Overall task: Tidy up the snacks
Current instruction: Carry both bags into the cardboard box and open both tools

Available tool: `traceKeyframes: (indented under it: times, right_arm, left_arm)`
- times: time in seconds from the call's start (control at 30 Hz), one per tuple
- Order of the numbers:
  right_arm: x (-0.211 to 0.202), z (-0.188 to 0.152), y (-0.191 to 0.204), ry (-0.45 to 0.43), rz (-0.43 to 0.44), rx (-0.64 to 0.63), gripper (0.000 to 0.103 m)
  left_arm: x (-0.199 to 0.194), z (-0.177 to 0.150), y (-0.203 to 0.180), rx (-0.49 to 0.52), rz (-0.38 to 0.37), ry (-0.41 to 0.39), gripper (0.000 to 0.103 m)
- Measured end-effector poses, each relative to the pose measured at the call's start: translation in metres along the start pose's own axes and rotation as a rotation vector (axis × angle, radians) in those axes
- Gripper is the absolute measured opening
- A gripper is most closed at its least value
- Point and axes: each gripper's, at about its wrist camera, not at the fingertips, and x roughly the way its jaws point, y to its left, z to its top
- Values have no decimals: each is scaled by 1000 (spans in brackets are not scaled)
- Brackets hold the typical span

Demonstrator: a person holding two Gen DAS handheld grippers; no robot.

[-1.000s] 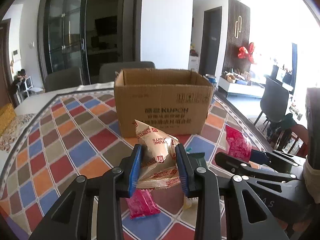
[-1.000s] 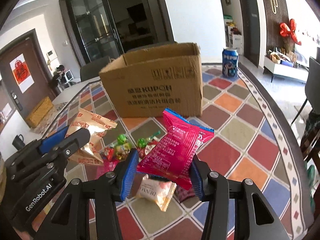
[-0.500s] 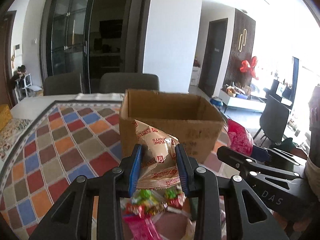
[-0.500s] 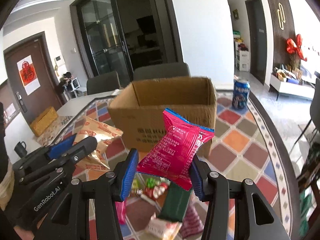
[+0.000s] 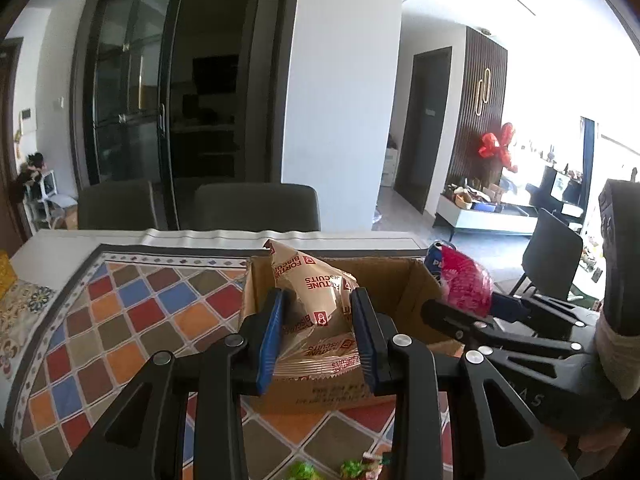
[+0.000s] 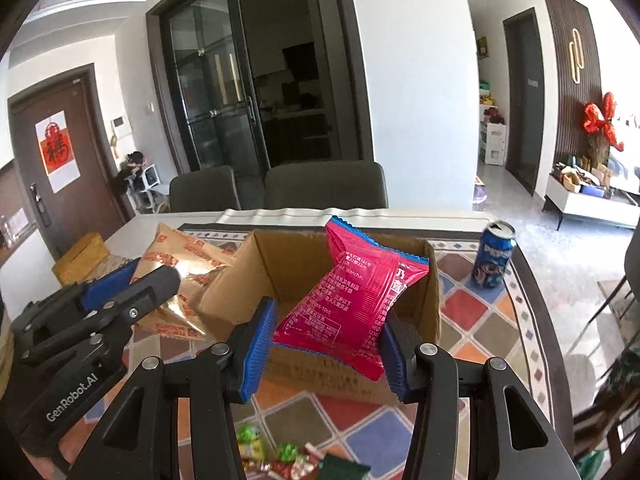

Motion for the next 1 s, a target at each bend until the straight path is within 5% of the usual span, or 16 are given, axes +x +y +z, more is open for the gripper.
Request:
traceKeyframes:
  times: [0.43, 0.5, 0.57, 0.67, 1.0]
  right_arm:
    - [57, 24, -15, 120, -48, -26, 50]
    - [61, 26, -17, 128, -57, -26, 51]
    - [65, 26, -20, 144, -68, -15, 63]
    - [63, 25, -21, 141, -91, -9, 67]
    - [24, 6, -11, 68, -203, -47, 81]
  left_arm:
    - [74, 18, 1, 25, 12, 154, 35]
    - [78, 18, 2, 28, 26, 169, 45]
    - [76, 18, 3, 35, 55, 158, 63]
    - [66, 17, 4, 47, 70, 140, 74]
    - [11, -7, 11, 68, 201, 83, 88]
